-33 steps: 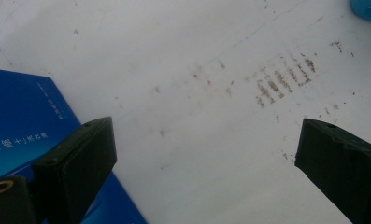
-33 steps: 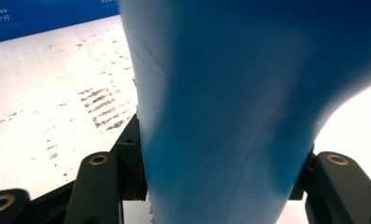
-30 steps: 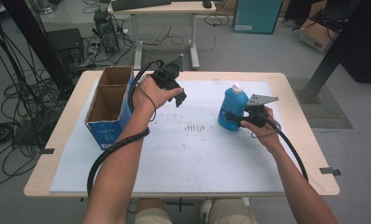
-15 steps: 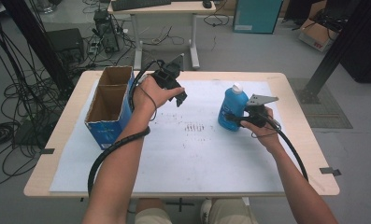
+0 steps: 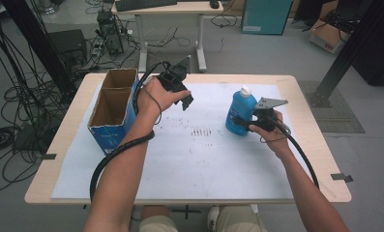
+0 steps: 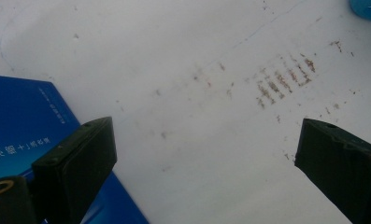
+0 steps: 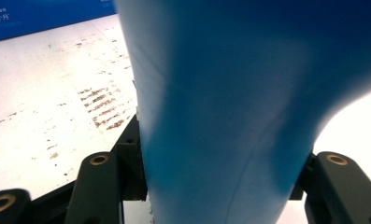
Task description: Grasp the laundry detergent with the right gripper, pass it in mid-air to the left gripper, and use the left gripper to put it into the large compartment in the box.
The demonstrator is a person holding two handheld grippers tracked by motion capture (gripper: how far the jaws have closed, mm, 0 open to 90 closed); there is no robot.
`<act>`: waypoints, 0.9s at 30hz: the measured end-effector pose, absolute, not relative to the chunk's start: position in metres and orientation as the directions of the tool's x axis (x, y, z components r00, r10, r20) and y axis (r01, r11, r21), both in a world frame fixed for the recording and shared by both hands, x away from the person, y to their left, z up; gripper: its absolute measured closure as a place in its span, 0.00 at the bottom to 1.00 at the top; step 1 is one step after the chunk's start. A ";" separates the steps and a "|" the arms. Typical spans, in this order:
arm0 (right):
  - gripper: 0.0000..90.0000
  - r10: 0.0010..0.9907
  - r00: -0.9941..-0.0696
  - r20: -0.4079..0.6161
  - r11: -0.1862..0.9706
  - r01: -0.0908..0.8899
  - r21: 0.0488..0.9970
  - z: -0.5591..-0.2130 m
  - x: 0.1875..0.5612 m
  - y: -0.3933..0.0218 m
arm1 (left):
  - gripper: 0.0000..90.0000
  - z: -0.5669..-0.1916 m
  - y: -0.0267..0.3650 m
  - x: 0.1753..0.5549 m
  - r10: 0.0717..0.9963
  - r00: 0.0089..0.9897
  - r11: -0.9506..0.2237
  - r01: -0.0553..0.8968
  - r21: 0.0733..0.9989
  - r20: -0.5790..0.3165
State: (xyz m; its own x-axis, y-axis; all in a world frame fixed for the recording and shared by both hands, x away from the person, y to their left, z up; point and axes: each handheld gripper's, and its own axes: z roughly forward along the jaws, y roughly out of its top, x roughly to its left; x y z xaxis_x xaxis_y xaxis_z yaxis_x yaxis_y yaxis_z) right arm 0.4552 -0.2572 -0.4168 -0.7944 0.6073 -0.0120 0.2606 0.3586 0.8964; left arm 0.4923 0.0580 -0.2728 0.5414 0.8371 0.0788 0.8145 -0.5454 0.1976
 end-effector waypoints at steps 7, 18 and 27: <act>0.48 0.628 -0.778 0.006 0.344 0.285 0.895 -0.416 0.455 -0.257 | 0.06 -0.271 0.059 0.493 0.822 0.564 -0.568 0.802 0.186 0.083; 0.48 0.635 -0.772 0.040 0.336 0.323 0.885 -0.403 0.458 -0.266 | 0.06 -0.250 0.057 0.493 0.757 0.648 -0.651 0.733 0.199 0.089; 0.48 0.629 -0.775 0.065 0.347 0.355 0.868 -0.383 0.458 -0.256 | 0.06 -0.229 0.062 0.489 0.679 0.727 -0.729 0.651 0.209 0.106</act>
State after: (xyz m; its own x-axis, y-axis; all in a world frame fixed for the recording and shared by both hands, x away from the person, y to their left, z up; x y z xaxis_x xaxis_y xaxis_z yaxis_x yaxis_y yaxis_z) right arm 0.4584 -0.2559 -0.3830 -0.7746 0.6291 0.0652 0.3546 0.3467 0.8684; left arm 0.4888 0.0618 -0.2286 0.7265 0.6789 0.1058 0.6512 -0.7295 0.2094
